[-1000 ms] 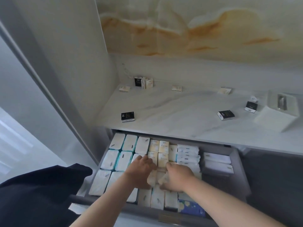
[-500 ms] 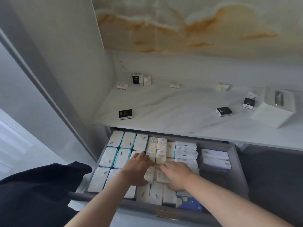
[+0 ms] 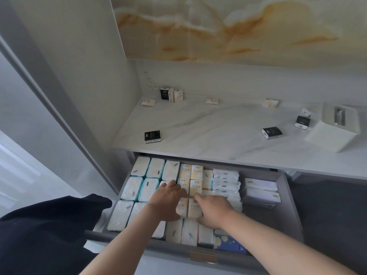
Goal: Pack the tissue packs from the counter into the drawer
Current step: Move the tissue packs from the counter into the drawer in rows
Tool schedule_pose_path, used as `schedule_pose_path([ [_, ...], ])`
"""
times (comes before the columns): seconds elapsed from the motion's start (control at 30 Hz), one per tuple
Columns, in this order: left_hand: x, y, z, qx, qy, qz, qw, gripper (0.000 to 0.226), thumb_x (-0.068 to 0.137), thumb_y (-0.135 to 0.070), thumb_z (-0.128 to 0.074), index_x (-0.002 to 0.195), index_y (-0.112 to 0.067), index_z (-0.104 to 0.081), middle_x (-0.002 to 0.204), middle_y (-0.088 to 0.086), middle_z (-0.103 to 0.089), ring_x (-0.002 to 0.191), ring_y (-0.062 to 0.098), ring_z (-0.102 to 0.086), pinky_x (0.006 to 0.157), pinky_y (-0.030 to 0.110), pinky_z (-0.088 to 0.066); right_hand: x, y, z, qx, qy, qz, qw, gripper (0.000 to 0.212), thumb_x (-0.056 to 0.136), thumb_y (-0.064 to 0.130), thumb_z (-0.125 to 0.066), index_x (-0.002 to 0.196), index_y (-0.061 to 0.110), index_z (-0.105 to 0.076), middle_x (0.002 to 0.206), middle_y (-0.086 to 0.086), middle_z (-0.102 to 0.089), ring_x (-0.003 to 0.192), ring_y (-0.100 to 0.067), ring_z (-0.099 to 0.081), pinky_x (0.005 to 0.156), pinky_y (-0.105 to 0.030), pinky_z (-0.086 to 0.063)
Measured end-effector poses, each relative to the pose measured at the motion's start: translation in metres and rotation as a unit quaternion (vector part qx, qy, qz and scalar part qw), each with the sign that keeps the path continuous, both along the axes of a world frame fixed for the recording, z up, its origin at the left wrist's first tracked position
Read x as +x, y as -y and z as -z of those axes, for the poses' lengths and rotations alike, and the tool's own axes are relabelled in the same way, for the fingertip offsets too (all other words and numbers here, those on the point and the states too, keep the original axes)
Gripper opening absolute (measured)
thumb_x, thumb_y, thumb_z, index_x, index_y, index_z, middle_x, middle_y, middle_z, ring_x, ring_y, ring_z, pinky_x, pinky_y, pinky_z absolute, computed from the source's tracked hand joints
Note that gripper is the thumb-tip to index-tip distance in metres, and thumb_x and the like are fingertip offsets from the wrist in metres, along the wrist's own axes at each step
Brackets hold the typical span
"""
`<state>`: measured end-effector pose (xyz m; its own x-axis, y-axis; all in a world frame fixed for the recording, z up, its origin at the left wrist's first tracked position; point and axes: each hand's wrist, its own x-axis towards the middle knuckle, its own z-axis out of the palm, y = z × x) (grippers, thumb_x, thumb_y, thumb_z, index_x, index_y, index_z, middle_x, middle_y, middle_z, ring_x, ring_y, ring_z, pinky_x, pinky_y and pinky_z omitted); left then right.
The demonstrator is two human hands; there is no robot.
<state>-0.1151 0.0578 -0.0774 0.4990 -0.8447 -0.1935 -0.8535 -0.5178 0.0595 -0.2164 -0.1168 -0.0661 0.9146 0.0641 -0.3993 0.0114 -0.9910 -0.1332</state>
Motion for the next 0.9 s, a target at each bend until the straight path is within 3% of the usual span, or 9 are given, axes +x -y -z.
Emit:
schedule_pose_path([
  [0.2, -0.001, -0.002, 0.003, -0.005, 0.003, -0.017, 1.0, 0.057, 0.076, -0.04, -0.07, 0.128, -0.029, -0.05, 0.128, -0.006, -0.044, 0.116, 0.017, -0.039, 0.095, 0.03, -0.043, -0.001, -0.012, 0.015, 0.062, 0.017, 0.093, 0.994, 0.063, 0.086, 0.048, -0.064, 0.133, 0.021, -0.032, 0.125, -0.008, -0.052, 0.096, -0.026, -0.059, 0.071, -0.035, -0.05],
  [0.33, -0.002, 0.0, 0.004, -0.006, 0.003, -0.03, 1.0, 0.064, 0.076, -0.042, -0.07, 0.133, -0.029, -0.045, 0.13, -0.006, -0.042, 0.117, 0.017, -0.038, 0.095, 0.031, -0.045, 0.003, -0.008, 0.015, 0.038, 0.056, 0.12, 0.99, 0.085, 0.08, 0.052, -0.071, 0.144, 0.021, -0.024, 0.133, -0.01, -0.032, 0.104, -0.025, -0.052, 0.078, -0.034, -0.052],
  [0.53, -0.003, 0.008, 0.004, 0.032, 0.004, -0.05, 0.998, 0.067, 0.077, -0.042, -0.07, 0.136, -0.027, -0.042, 0.132, -0.003, -0.044, 0.119, 0.019, -0.037, 0.097, 0.033, -0.043, 0.008, 0.0, 0.017, 0.039, 0.027, 0.079, 0.996, 0.091, 0.081, 0.057, -0.069, 0.151, 0.021, -0.023, 0.141, -0.008, -0.03, 0.119, -0.028, -0.049, 0.089, -0.04, -0.052],
  [0.67, 0.004, 0.016, -0.006, 0.048, -0.088, -0.083, 0.991, 0.082, 0.072, -0.047, -0.078, 0.141, -0.03, -0.038, 0.136, -0.004, -0.042, 0.126, 0.02, -0.035, 0.103, 0.037, -0.042, 0.017, 0.015, 0.006, 0.049, -0.008, 0.064, 0.997, 0.101, 0.072, 0.071, -0.068, 0.152, 0.026, -0.026, 0.142, -0.004, -0.033, 0.12, -0.027, -0.05, 0.091, -0.041, -0.05],
  [0.77, 0.017, 0.025, -0.019, -0.022, -0.178, -0.134, 0.975, 0.064, 0.08, -0.047, -0.073, 0.135, -0.03, -0.048, 0.132, -0.004, -0.049, 0.119, 0.016, -0.045, 0.101, 0.034, -0.043, 0.028, 0.029, -0.006, 0.093, 0.004, 0.08, 0.992, 0.081, 0.08, 0.07, -0.058, 0.147, 0.031, -0.033, 0.145, 0.001, -0.035, 0.119, -0.022, -0.053, 0.088, -0.038, -0.049],
  [0.9, 0.045, 0.046, -0.043, -0.12, -0.186, -0.174, 0.96, 0.04, 0.087, -0.039, -0.067, 0.124, -0.028, -0.057, 0.116, -0.005, -0.06, 0.095, 0.01, -0.057, 0.088, 0.029, -0.05, 0.054, 0.05, -0.032, 0.121, 0.064, 0.096, 0.986, 0.053, 0.091, 0.054, -0.055, 0.138, 0.031, -0.047, 0.135, 0.007, -0.044, 0.114, -0.017, -0.055, 0.087, -0.034, -0.047],
])
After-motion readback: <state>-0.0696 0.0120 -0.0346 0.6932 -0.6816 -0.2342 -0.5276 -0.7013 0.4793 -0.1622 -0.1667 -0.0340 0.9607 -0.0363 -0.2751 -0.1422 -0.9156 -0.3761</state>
